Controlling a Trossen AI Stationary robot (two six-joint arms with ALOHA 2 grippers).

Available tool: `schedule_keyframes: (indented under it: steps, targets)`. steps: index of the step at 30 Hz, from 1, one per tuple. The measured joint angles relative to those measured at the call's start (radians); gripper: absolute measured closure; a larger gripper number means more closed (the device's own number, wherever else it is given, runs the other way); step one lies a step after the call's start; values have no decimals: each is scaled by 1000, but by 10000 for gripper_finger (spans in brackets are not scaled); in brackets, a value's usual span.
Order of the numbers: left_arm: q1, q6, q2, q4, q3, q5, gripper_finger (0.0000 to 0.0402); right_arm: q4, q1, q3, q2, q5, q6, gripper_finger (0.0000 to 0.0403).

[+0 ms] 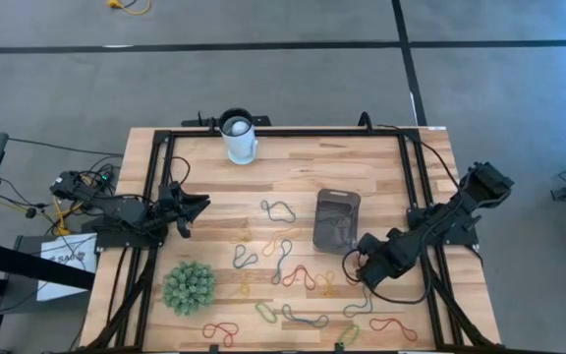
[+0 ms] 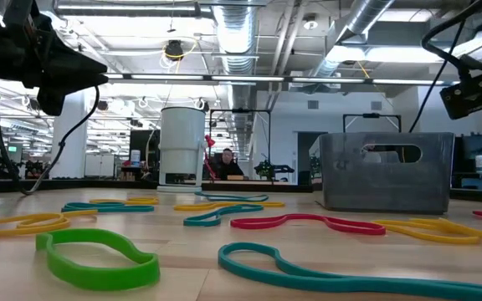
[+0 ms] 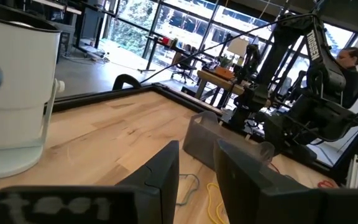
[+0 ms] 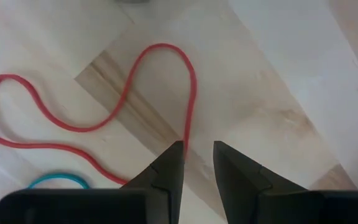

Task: Pick and place items into bin
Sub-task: Put the red rubber band into the black bin

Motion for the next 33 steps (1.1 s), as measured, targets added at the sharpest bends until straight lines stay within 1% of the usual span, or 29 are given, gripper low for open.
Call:
schedule_keyframes:
  steps: [5,10,15,17,21,23,25,27,31,33]
  targets:
    - [0,1,0,0,0,0,311,108,0,-46,0,0,3,321]
    - [0,12,0,0,0,-1,311,121,2,-72,-5,33,28,321]
    - [0,14,0,-1,0,-1,311,127,2,-77,-5,39,18,325]
    - [0,15,0,-1,0,-2,311,131,5,-77,-4,42,18,338]
    - [0,19,0,-1,0,-6,311,135,5,-70,-3,32,17,390]
    - [0,19,0,-2,0,-10,311,108,10,-55,0,35,9,394]
    - [0,18,0,-2,0,-10,311,83,20,-23,3,38,0,392]
    - [0,18,0,-2,0,-10,311,77,31,37,1,40,-15,397]
    - [0,16,0,-2,0,-12,311,-72,65,182,1,98,-77,397]
    - [0,14,0,-3,0,-24,311,-193,76,265,0,132,-69,398]
